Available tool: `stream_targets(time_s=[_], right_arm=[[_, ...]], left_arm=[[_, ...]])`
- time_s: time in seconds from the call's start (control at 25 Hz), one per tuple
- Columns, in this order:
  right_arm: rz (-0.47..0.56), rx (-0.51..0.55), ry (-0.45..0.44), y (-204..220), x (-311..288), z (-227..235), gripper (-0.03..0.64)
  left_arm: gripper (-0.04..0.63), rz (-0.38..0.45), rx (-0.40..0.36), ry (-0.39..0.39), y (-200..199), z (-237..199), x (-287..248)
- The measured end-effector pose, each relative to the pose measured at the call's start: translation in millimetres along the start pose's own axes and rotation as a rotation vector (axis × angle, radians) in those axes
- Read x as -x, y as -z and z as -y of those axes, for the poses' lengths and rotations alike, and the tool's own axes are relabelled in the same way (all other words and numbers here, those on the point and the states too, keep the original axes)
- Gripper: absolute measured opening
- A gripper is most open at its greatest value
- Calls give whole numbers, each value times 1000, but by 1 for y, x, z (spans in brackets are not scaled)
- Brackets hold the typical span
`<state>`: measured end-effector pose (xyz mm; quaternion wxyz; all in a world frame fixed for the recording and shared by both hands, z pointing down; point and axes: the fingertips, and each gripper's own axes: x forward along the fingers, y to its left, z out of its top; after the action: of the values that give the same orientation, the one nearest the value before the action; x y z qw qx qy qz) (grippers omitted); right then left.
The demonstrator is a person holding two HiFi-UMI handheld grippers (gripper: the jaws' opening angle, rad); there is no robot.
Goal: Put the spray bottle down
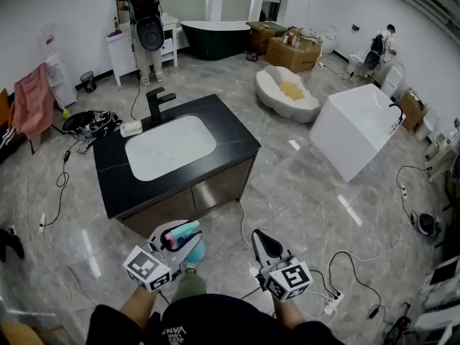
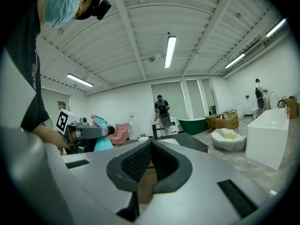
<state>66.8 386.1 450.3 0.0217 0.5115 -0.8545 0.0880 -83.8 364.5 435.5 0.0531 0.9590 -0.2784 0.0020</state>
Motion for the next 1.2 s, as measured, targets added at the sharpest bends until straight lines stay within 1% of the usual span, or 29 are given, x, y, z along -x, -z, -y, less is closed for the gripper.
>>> stream_targets(time_s=[0.16, 0.36, 0.56, 0.64, 0.76, 0.84, 1.0, 1.2], right_arm=[[6, 5, 42, -17, -54, 14, 5], [13, 9, 78, -35, -120, 27, 5], [7, 6, 96, -41, -183, 30, 5], [-2, 1, 105, -41, -201, 32, 4], [15, 0, 134, -44, -222, 37, 4], [16, -3, 151, -44, -232, 41, 4], [5, -19, 186, -41, -245, 56, 5], [1, -29, 188, -42, -269, 81, 4]], left_arm=[[144, 15, 16, 5, -13, -61, -18], [143, 12, 10, 32, -24, -128, -34], [143, 8, -6, 56, -33, -196, -45], [143, 16, 0, 66, -35, -220, -50], [143, 23, -7, 85, -43, -248, -59], [143, 20, -2, 81, -47, -265, -66], [143, 19, -16, 101, -52, -286, -85], [144, 28, -38, 93, -61, -315, -113]])
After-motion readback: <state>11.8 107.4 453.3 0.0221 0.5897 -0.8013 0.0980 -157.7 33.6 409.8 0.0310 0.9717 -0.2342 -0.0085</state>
